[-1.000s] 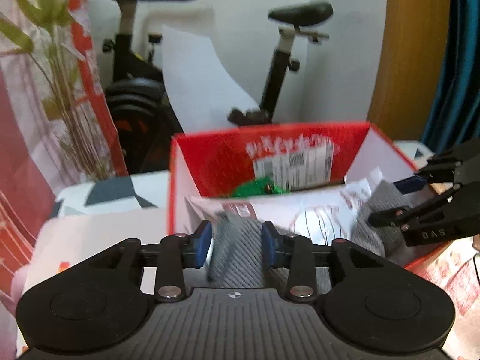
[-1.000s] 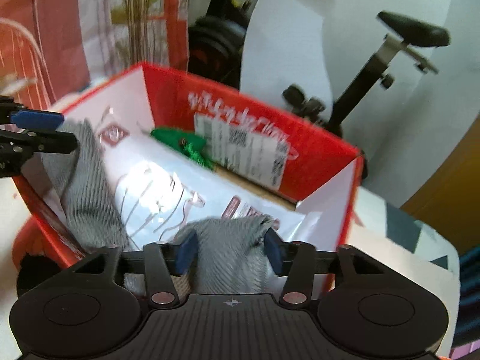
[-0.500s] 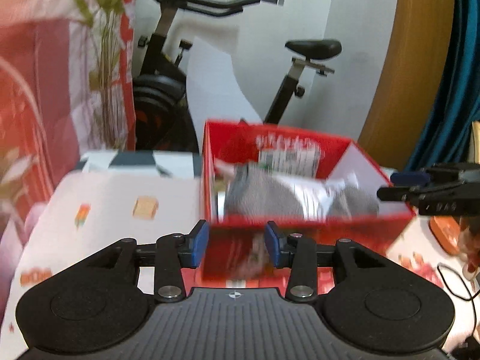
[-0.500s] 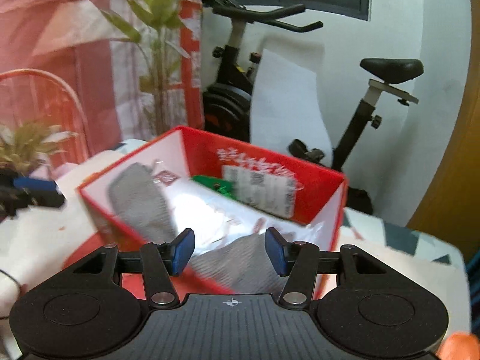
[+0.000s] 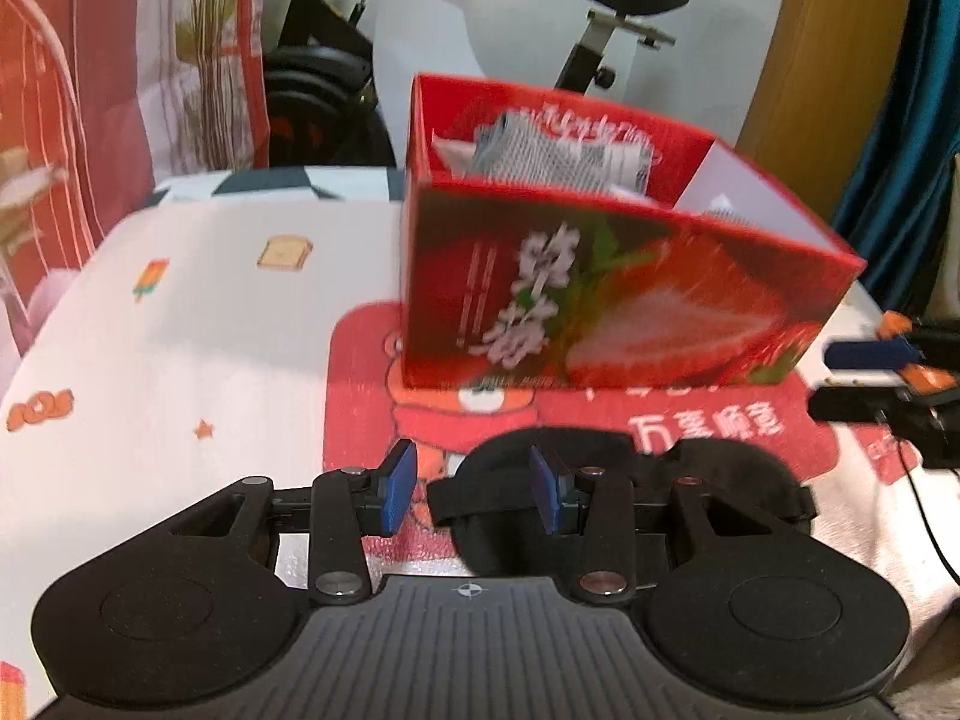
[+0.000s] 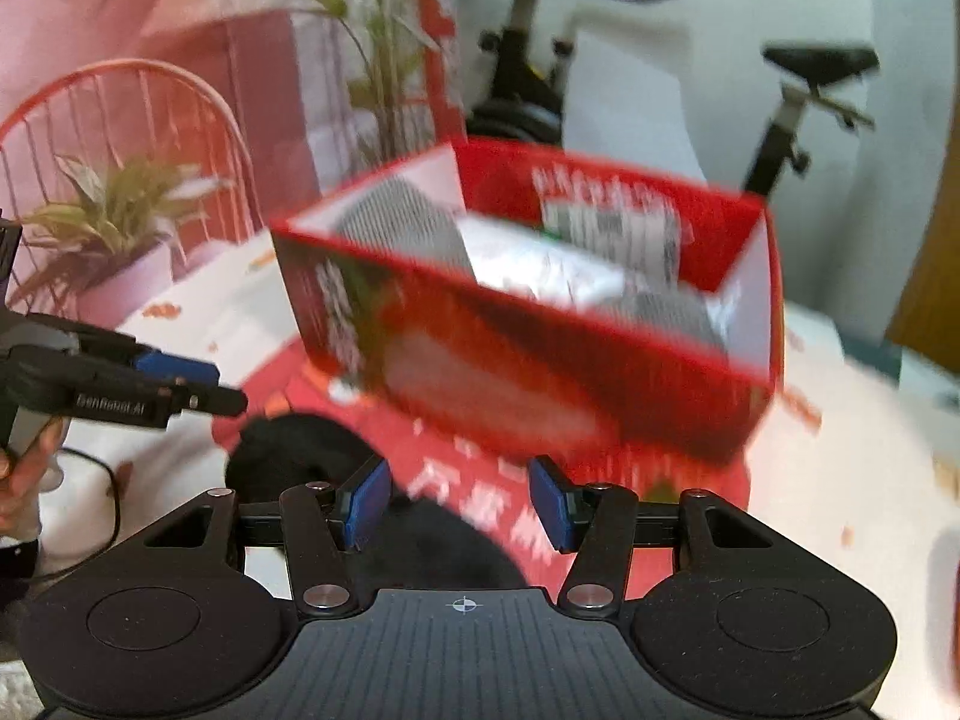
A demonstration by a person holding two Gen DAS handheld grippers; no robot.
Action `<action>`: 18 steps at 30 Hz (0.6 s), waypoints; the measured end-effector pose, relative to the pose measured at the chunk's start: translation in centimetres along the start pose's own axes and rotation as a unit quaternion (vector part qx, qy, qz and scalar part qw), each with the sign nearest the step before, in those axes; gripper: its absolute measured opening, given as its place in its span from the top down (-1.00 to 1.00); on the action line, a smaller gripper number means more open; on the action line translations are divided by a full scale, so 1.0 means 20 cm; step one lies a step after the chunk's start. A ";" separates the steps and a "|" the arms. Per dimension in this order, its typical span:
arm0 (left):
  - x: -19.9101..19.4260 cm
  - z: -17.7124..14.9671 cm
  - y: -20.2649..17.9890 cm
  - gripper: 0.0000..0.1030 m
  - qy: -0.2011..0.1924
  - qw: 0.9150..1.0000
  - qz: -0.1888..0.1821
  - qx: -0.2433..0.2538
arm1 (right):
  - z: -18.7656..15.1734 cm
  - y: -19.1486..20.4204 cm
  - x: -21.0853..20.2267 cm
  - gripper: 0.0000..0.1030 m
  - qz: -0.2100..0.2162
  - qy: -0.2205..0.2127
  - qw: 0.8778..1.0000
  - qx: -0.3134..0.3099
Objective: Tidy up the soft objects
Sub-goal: 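Move the right tool back to the black eye mask beside the box, then close the right gripper on the black eye mask strap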
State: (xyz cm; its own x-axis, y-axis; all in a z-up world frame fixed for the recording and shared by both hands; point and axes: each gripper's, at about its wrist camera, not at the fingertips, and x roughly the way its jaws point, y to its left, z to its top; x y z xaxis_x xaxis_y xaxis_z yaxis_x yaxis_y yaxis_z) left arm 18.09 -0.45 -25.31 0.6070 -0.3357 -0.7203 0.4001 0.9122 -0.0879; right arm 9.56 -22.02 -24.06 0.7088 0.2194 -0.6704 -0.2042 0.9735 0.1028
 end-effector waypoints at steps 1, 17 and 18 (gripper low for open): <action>0.02 -0.01 0.00 0.16 0.003 1.000 0.004 0.004 | -0.04 -0.01 0.01 0.05 -0.005 0.010 1.000 0.009; 0.12 -0.13 -0.05 0.10 0.021 1.000 -0.006 -0.002 | -0.29 -0.04 0.15 -0.02 -0.014 0.083 0.994 0.067; 0.12 -0.13 -0.06 0.10 0.022 1.000 -0.004 -0.001 | -0.29 -0.04 0.15 -0.02 -0.012 0.081 0.994 0.072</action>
State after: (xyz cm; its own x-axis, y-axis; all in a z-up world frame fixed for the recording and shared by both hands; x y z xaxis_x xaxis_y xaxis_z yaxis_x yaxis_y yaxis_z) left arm 17.22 -1.83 -28.80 0.5732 -0.3317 -0.7493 0.4031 0.9103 -0.0946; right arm 7.96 -22.58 -30.51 0.5917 0.1936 -0.7826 -0.0809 0.9801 0.1814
